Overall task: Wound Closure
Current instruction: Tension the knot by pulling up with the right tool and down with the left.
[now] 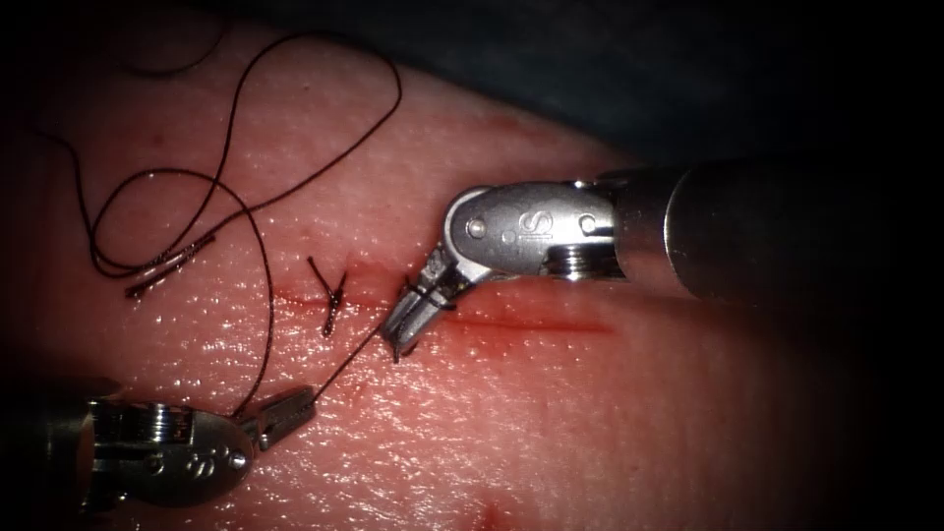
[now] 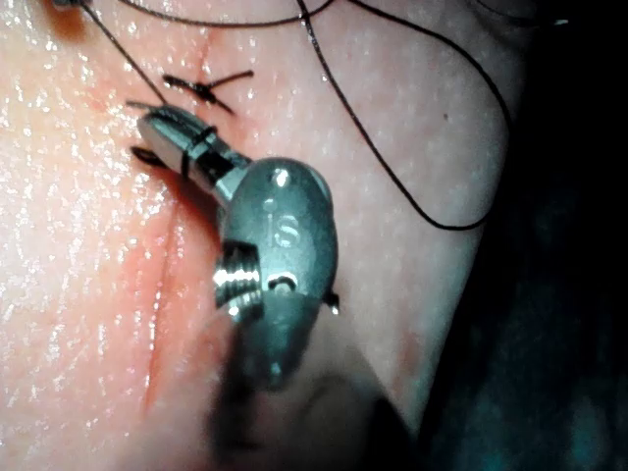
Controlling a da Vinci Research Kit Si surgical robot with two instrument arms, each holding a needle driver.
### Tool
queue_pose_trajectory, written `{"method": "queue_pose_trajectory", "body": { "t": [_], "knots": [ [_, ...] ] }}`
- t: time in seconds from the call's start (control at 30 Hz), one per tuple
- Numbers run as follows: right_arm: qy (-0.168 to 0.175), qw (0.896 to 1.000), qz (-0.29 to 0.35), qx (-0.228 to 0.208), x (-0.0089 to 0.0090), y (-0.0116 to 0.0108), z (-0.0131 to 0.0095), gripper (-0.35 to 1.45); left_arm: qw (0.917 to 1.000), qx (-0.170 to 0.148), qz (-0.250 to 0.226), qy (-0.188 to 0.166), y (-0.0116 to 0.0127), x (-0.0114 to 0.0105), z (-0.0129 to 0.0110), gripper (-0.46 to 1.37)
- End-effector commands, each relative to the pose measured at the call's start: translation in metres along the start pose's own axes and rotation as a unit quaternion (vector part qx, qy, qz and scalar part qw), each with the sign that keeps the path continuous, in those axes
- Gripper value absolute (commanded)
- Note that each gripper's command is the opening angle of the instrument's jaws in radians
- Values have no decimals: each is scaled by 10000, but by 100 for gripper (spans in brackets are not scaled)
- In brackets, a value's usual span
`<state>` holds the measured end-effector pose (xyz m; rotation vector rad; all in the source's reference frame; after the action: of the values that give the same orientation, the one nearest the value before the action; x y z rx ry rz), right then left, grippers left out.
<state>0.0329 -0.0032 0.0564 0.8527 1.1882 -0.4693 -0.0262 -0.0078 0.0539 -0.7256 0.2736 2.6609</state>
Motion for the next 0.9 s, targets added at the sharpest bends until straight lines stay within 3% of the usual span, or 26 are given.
{"method": "queue_pose_trajectory", "body": {
  "t": [0.03, 0.43, 0.9],
  "knots": [
    [-8, 10000, -4, -9, -1, 0, 1, -35, 10000, -20, 3, 1, 2, 0, -3, -35],
    [-30, 9998, 70, -194, -16, 16, -24, -35, 10000, -46, 46, 36, 29, 1, -51, -35],
    [-60, 9989, 178, -438, -23, 25, -35, -35, 9999, -96, 89, 108, 65, 9, -82, -35]
  ]
}}
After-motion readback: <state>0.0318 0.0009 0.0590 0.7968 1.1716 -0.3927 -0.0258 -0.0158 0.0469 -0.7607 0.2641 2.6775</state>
